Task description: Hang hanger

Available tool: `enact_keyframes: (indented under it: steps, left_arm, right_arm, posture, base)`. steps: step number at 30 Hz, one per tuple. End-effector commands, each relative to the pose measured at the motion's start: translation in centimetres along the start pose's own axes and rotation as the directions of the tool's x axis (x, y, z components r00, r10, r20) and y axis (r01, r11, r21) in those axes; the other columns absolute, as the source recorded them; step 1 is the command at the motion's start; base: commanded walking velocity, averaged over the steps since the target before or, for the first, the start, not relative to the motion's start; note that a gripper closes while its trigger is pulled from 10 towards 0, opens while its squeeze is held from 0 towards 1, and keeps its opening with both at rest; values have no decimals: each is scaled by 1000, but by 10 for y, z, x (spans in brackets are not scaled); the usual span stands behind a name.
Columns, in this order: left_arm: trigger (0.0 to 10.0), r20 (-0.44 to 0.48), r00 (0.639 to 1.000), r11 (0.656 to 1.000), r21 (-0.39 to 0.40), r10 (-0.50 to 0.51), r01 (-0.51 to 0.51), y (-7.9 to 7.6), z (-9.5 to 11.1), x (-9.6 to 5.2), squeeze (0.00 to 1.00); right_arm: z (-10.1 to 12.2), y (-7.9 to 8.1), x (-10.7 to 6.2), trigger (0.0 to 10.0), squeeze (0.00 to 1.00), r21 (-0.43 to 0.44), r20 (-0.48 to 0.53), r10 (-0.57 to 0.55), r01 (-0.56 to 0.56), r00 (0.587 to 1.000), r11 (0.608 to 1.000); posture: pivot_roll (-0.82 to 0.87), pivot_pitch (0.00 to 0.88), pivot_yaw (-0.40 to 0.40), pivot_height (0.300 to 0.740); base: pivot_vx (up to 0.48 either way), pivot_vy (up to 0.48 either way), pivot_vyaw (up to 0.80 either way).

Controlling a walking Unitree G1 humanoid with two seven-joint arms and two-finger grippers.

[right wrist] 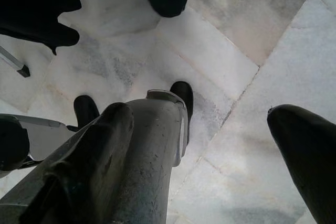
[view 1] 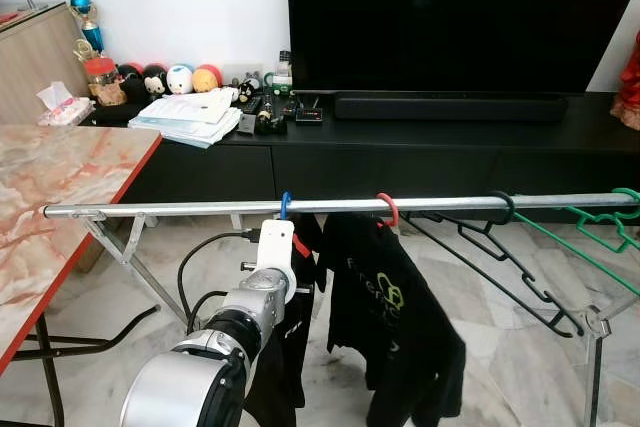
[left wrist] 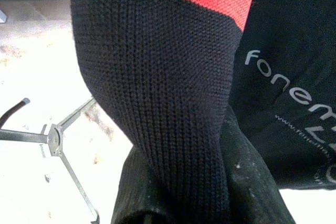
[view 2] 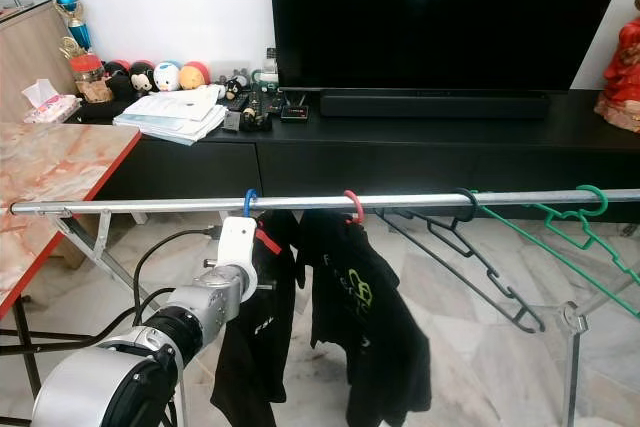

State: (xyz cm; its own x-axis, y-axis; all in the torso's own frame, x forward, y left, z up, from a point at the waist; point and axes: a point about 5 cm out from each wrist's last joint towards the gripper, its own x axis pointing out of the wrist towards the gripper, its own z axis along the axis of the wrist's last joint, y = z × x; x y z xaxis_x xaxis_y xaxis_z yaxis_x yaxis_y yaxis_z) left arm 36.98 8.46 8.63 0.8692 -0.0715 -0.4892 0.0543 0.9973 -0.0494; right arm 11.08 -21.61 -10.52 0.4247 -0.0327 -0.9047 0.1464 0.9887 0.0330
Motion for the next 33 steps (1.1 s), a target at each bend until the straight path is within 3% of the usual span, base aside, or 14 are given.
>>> enact_keyframes:
  steps: [1, 10, 19, 20, 33]
  left_arm:
    - [10000, -52, 999, 1000, 15, 9, -8, 0, -8, 0, 0]
    - [10000, -21, 999, 999, 1, 39, -39, 7, 2, 1, 0]
    - [10000, -19, 999, 997, 58, 43, -41, 11, 3, 1, 0]
    - [10000, -20, 999, 998, 58, 41, -39, 11, 2, 1, 1000]
    - [10000, 118, 993, 1000, 0, -5, 5, 12, 12, 0, 1000]
  right_arm:
    - [-27, -5, -5, 10000, 0, -8, -86, -9, 9, 996, 1000]
    - [-39, -8, -10, 10000, 0, 2, -63, 0, 0, 998, 1000]
    - [-37, -8, -9, 10000, 0, -6, -73, -2, 2, 997, 1000]
    - [-35, -7, -9, 10000, 0, -7, -69, 0, 0, 998, 1000]
    - [-18, 2, -3, 10000, 0, -4, -53, 7, -8, 999, 1000]
  posture:
    - [-143, 70, 42, 740]
    - [-145, 99, 48, 740]
    - [-143, 83, 45, 740]
    - [-139, 77, 45, 740]
    - [-113, 23, 53, 740]
  base:
    - [0, 0, 0]
    - [0, 0, 0]
    - [0, 0, 0]
    - [0, 0, 0]
    - [0, 0, 0]
